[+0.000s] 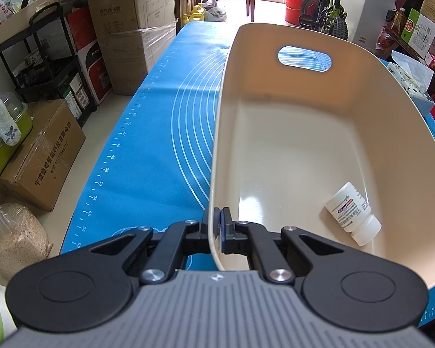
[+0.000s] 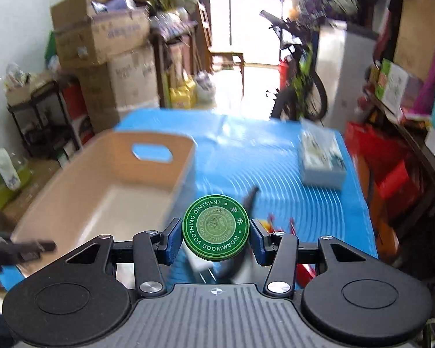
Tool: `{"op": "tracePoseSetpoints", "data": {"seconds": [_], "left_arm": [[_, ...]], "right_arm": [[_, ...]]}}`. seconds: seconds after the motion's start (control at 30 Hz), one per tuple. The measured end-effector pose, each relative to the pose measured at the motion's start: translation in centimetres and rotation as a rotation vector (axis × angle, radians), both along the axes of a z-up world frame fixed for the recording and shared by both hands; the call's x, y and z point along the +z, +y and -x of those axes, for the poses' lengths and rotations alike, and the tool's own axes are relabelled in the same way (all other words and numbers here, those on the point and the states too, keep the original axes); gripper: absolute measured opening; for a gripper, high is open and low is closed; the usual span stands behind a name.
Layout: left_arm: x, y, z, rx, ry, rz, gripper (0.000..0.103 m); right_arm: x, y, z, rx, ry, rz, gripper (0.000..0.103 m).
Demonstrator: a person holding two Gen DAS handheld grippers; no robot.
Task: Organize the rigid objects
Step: 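Grasp the green ointment tin with the right tool and lift it, then lower the green tin into the basket beside the bottle and release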
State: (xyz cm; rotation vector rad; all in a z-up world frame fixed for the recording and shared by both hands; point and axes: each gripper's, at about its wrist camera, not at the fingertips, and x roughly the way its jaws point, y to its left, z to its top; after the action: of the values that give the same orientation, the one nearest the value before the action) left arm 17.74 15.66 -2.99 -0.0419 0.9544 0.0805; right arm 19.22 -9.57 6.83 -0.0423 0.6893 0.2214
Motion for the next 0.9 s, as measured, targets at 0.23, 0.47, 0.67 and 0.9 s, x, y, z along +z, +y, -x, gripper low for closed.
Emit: {"op": "tracePoseSetpoints", "data": {"seconds": [0.23,0.47,0.67,0.9], "left_arm": [[0.0,0.1,0.0,0.004,0.000,0.004,0.006],[0.0,0.1,0.0,0.004,0.000,0.004,0.006],[0.0,0.0,-0.1,0.006,0.002,0.007,0.006],[0.0,-0.1,-0.1,0.008,0.003,0.007,0.006]], "right_arm": [[1.0,5.2,-1.5,0.114,-0.027,0.039,0.054],[-1.7,10.3,-2.5,0.206,0.033,0.120,0.054],[-4.1,13.2,-2.7,0.270,0.101,0.170,0.054],[-6.8,14.7,-3.2,0.311,0.202,0.235,0.054]]}}
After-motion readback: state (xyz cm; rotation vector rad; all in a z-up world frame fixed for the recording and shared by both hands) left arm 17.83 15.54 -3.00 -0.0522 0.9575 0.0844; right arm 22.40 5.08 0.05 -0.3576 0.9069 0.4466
